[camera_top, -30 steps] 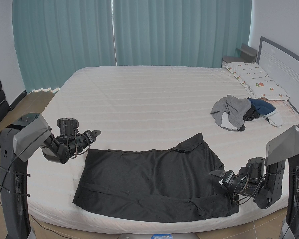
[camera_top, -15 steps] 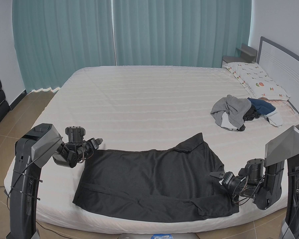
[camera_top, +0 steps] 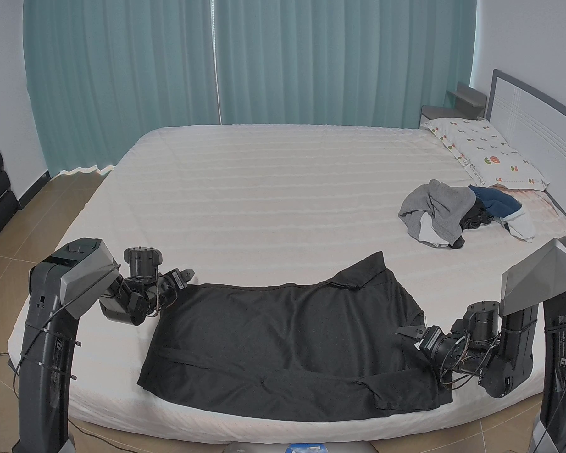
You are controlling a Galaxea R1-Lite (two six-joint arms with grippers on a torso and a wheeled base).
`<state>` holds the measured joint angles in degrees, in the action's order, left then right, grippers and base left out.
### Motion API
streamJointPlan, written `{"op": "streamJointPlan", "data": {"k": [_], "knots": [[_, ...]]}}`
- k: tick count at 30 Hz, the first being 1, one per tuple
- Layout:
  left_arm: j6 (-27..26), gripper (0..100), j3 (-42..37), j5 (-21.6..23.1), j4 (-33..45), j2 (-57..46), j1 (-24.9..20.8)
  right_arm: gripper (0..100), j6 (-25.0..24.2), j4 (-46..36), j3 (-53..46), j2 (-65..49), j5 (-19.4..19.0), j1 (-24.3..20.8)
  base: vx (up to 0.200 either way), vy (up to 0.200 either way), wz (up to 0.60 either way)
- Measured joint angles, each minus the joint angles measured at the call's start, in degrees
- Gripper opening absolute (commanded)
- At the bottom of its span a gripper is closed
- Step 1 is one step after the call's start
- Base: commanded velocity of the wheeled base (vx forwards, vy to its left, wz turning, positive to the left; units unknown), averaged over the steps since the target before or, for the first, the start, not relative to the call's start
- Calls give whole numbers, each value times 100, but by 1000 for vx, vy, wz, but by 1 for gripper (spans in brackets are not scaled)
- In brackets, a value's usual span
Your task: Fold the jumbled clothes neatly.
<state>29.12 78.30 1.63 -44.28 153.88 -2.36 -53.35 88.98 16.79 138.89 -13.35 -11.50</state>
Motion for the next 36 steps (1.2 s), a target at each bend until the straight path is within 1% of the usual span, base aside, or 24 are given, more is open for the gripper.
{"op": "streamJointPlan", "data": {"k": [6, 14, 15, 27, 34, 36], "knots": [[16, 100, -485, 48, -461, -189, 6, 100, 2, 0, -4, 2, 0, 0, 0, 0, 0], [7, 100, -813, 68, -507, -377, -6, 100, 2, 0, -12, 4, -6, 0, 0, 0, 0], [5, 0, -833, 66, -512, -385, -11, 100, 4, 2, -20, 2, -11, 0, 0, 0, 0], [38, 0, -870, 24, -516, -427, 13, 100, 9, 0, -76, 2, -22, 0, 0, 0, 0], [585, 0, -866, -22, -635, -571, 163, 100, 0, -2, 21, 2, 7, 26, 0, 0, 0], [670, 0, -895, -20, -647, -634, 173, 100, 0, -2, 94, 0, 13, 28, 0, 0, 0]]}}
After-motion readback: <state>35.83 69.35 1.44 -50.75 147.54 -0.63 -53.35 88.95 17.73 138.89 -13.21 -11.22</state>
